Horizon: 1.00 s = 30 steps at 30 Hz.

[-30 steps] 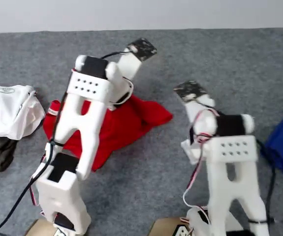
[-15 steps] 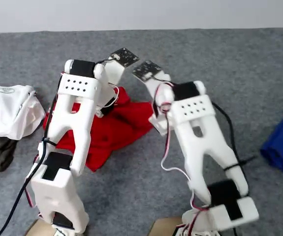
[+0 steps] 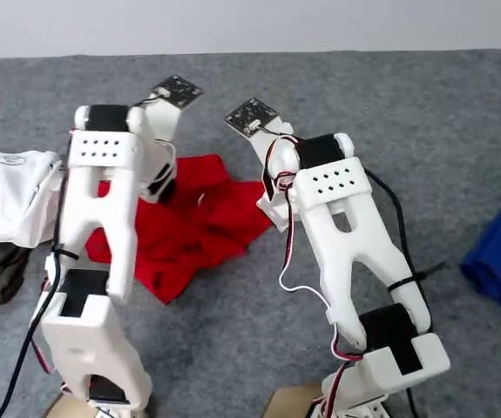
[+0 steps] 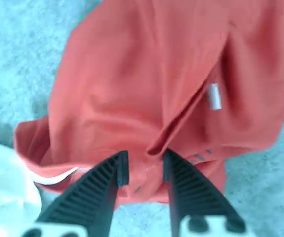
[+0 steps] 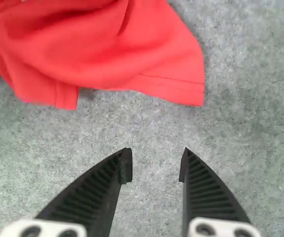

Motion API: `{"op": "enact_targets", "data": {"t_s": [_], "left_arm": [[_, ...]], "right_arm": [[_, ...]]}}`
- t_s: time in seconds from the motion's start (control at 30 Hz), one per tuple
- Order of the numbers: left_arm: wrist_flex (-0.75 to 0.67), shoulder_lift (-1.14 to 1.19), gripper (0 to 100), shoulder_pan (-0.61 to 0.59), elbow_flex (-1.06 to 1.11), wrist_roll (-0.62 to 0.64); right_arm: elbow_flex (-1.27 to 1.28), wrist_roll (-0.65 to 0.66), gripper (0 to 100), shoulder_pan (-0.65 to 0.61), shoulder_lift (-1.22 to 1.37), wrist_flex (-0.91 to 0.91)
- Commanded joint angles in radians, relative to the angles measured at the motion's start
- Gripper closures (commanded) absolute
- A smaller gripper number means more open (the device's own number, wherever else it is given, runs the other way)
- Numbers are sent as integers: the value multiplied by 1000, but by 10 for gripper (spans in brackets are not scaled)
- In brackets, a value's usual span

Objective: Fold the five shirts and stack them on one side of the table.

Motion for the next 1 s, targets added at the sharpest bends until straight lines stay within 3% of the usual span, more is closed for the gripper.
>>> {"op": "enact_targets", "data": {"t_s": [0.0,0.37,0.67,0.83,0.97], "left_arm": [[-12,-68,874,-71,-7,8],[-14,-68,874,-336,-8,29],[-14,-60,877,-388,-4,25],[-29,-60,877,-387,-4,28],[-35,-58,877,-387,-2,28]], "right_arm": [[-52,-8,827,-28,-1,-24],[-51,-3,826,-200,74,-128],[-140,-3,826,-295,320,-186],[-295,-2,836,-239,490,-168],[-474,-2,986,-131,579,-70]]}}
